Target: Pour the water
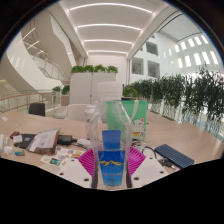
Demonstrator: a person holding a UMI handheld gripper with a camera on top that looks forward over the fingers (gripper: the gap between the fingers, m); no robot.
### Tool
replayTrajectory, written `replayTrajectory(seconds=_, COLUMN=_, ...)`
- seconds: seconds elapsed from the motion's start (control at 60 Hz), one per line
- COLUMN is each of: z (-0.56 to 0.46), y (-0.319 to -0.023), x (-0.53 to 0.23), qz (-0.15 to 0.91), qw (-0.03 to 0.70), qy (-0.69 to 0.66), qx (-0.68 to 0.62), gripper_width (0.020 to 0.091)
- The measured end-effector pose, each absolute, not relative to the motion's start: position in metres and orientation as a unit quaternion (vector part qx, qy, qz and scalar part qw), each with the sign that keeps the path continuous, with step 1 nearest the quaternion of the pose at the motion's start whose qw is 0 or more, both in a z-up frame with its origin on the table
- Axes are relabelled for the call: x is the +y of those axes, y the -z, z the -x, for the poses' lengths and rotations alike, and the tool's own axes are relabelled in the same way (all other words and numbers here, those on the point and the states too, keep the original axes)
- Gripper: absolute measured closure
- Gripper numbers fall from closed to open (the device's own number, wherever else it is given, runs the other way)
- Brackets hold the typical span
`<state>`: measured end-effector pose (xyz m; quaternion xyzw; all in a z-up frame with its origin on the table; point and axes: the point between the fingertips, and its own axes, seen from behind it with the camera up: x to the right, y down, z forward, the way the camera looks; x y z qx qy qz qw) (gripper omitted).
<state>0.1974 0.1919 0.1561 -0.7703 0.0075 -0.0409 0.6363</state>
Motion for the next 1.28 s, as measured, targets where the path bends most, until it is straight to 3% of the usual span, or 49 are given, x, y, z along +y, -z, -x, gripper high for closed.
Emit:
replayTrajectory(seconds=0.083, z=-0.200, y=-0.137, x=0.191, qz=0.772, qw=0.636, qy=0.025, qx=0.004, gripper_width=0.0721)
replayTrajectory(seconds=0.1, z=-0.192, y=-0.116, x=0.202, qz=0.770, qw=0.637, qy=0.019, qx=0.006, gripper_width=0.0721)
replayTrajectory(seconds=0.3, z=-0.211, y=-0.054, x=0.188, qz=0.799, qw=0.601, qy=-0.017, qx=0.023, gripper_width=0.0698)
replayTrajectory(seconds=0.417, z=-0.210, y=-0.058, x=0.190, qz=0.790, qw=0.613, qy=-0.018, qx=0.011, gripper_width=0.0693)
replayTrajectory(seconds=0.533, z=-0.209, y=-0.050, x=0.184, qz=0.822, qw=0.569, qy=-0.025, qx=0.004, gripper_width=0.0572)
replayTrajectory(seconds=0.567, z=-0.209, y=-0.050, x=0.177, qz=0.835, qw=0.549, qy=-0.024, qx=-0.001, gripper_width=0.0496)
replayTrajectory(seconds=0.633, z=-0.208, y=-0.061, x=0.166, qz=0.841, qw=0.540, qy=-0.031, qx=-0.007, gripper_width=0.0269)
replayTrajectory(seconds=0.65, z=-0.208, y=-0.065, x=0.159, qz=0.841, qw=0.540, qy=-0.031, qx=-0.005, gripper_width=0.0247)
replayTrajectory(seconds=0.7, z=-0.208, y=-0.078, x=0.143, qz=0.842, qw=0.539, qy=-0.034, qx=0.000, gripper_width=0.0274)
replayTrajectory(seconds=1.083, z=-0.144, y=-0.196, x=-0.042, qz=0.845, qw=0.534, qy=0.015, qx=0.003, gripper_width=0.0272)
replayTrajectory(seconds=1.283, z=-0.083, y=-0.237, x=-0.127, qz=0.847, qw=0.532, qy=0.012, qx=0.009, gripper_width=0.0275)
